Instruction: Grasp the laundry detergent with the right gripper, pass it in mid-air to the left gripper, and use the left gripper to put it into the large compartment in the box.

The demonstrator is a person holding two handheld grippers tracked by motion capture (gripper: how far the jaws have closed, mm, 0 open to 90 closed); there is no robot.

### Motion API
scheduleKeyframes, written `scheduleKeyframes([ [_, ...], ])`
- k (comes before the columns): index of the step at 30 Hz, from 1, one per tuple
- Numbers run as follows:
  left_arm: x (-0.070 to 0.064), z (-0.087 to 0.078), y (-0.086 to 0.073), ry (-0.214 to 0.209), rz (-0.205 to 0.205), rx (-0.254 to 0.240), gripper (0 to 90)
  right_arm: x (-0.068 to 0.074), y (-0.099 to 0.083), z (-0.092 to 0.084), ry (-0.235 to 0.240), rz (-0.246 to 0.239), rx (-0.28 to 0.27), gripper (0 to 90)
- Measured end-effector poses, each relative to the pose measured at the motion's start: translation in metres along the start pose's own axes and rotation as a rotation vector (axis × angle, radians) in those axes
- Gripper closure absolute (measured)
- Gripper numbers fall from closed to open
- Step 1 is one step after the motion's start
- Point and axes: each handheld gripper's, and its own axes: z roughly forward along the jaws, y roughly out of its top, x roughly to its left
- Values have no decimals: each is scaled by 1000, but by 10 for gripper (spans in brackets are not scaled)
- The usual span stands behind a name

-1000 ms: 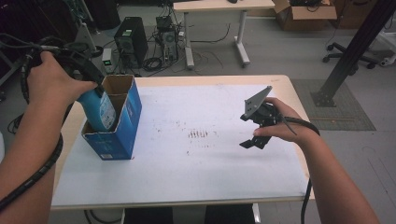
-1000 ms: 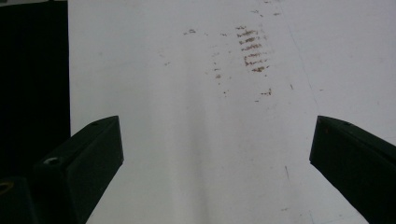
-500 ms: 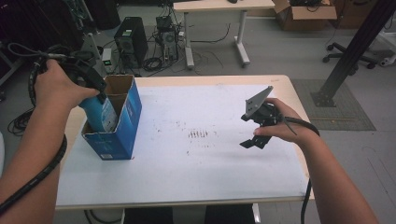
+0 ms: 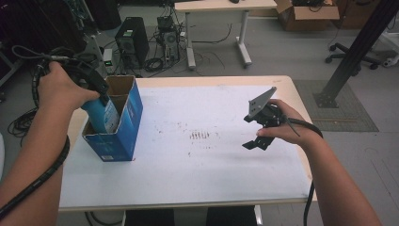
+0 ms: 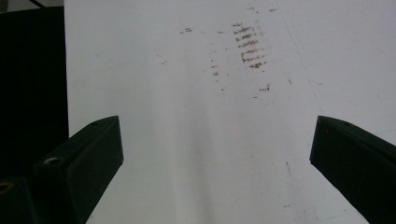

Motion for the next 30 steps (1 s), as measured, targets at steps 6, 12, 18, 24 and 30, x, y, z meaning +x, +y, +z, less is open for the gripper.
scheduleKeyframes([
  [6, -2, 8, 1, -2, -4, 2, 377, 0, 0, 1, 4, -1, -1, 26],
  [12, -4, 17, 1, 2, -8, 9, 377, 1, 0, 3, 6, -1, -4, 27],
  [18, -1, 27, 1, 2, -31, 12, 377, 1, -1, 3, 6, -4, -2, 26],
  [24, 1, 37, 0, -1, -64, 8, 377, 1, -1, 4, 7, -1, -4, 25],
  [30, 2, 47, 0, -6, -73, 14, 376, 1, 0, 6, 11, -3, -2, 26],
])
